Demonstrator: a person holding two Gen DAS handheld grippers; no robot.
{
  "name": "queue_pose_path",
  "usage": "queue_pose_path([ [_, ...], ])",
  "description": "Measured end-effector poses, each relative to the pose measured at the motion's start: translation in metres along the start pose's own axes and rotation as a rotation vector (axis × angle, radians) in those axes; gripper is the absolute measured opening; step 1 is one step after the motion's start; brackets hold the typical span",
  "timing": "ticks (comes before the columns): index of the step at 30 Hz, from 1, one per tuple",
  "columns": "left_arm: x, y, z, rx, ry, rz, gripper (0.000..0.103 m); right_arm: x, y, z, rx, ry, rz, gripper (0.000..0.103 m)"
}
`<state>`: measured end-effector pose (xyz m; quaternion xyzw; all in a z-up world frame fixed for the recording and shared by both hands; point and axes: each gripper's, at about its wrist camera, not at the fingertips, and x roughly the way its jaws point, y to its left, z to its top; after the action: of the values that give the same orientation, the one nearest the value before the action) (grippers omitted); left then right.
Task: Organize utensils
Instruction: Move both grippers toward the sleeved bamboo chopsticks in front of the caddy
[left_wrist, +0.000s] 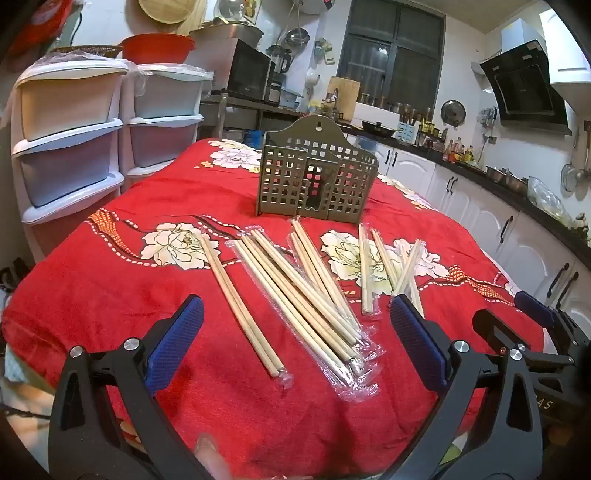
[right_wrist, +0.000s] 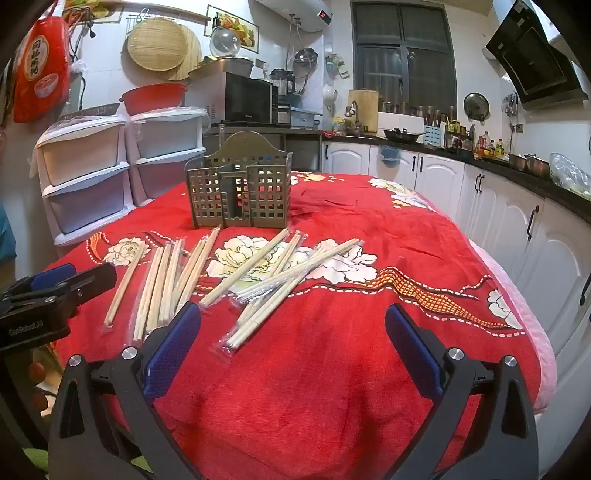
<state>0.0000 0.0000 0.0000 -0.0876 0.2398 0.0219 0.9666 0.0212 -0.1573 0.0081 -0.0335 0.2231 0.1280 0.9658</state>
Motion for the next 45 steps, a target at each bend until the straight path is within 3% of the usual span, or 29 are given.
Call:
queue_pose_path([
  [14,0.001,0.003,0.001,-0.025,0.014,-0.008,0.093,0.002,0.002,0.000,-0.004,0.007,0.008,0.097],
  [26,0.009,0.030,0.007,-0.092,0.037,0.004,0.093,0.018,0.008,0.011,-0.019,0.034,0.051,0.097],
  [31,0.015,0.039,0.011,-0.106,0.073,0.023,0.093,0.030,0.009,0.020,-0.021,0.067,0.101,0.097],
  [45,0.049,0.058,0.030,-0.099,0.178,0.066,0.093,0.072,0.013,0.057,-0.050,0.104,0.141,0.097],
])
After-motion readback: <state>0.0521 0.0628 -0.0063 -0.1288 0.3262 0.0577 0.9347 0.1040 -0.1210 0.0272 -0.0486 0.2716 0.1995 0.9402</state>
